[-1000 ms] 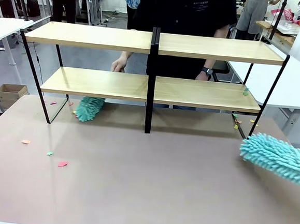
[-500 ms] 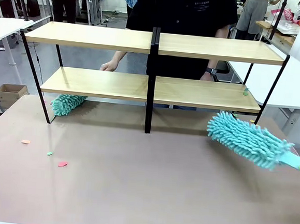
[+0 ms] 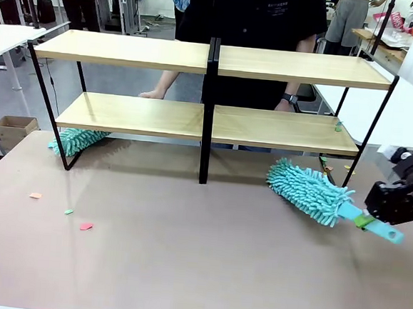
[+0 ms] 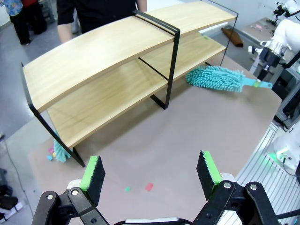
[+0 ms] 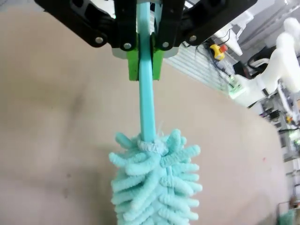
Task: Clean the shelves.
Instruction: Clean another randomly selected level of the Shelf with the Duster.
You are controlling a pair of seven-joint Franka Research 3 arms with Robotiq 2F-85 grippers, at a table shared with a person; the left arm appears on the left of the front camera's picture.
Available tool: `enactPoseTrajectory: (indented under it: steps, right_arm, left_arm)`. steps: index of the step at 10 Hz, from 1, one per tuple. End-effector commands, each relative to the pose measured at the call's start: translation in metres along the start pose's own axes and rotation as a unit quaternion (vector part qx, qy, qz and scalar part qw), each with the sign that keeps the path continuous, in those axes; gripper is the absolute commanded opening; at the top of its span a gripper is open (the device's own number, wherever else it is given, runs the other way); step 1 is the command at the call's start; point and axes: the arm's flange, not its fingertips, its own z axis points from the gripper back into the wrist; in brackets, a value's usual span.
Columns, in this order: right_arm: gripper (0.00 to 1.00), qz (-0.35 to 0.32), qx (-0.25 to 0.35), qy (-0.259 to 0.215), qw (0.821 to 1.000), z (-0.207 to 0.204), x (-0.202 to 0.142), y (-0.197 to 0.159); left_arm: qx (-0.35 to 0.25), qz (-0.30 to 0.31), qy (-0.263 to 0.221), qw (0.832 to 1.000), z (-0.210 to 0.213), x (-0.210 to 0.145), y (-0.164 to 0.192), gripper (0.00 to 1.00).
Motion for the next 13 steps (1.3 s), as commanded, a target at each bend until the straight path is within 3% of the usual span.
enactPoseTrajectory:
  steps: [1,6,8,10,13]
  right_arm:
    - [0.13,-0.025,-0.083,-0.036,0.996,-0.026,-0.007,-0.003]
    - [0.13,-0.068,-0.201,-0.105,0.972,-0.031,0.004,0.003]
    - [0.13,-0.101,-0.249,-0.157,0.95,-0.031,-0.004,0.009]
    - [0.13,-0.066,-0.285,-0.193,0.936,-0.042,-0.01,0.015]
    - [0.13,-0.001,-0.268,-0.193,0.944,-0.061,-0.018,0.015]
  left_arm:
    - [0.001,0.0,0.001,1.0,0.0,0.0,0.0,1.0]
    - [0.001,0.0,0.001,1.0,0.0,0.0,0.0,1.0]
    - [0.001,0.0,0.001,1.0,0.0,0.0,0.0,1.0]
    - [0.001,0.0,0.001,1.0,0.0,0.0,0.0,1.0]
    - [0.001,0.0,0.001,1.0,0.0,0.0,0.0,1.0]
